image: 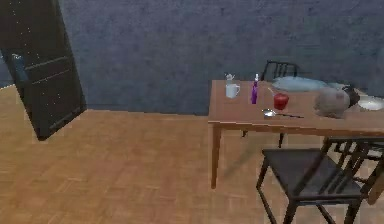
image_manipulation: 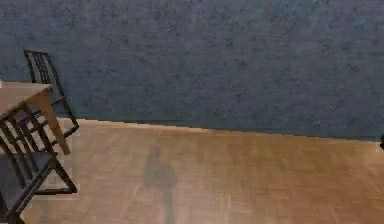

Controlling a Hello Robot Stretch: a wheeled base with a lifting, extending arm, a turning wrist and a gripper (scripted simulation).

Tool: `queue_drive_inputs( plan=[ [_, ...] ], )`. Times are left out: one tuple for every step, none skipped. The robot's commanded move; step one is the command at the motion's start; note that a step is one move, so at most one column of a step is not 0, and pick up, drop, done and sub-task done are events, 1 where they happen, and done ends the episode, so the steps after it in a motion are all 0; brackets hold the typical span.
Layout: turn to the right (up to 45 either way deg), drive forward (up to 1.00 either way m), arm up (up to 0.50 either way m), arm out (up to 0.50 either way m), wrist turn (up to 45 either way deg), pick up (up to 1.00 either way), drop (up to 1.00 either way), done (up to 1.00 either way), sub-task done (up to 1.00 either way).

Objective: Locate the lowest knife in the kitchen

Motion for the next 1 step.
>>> queue_drive_inputs(
  plan=[
    [0.0,0.6,0.0,0.0,0.0,0.0,0.0,0.0,0.0]
  ],
)
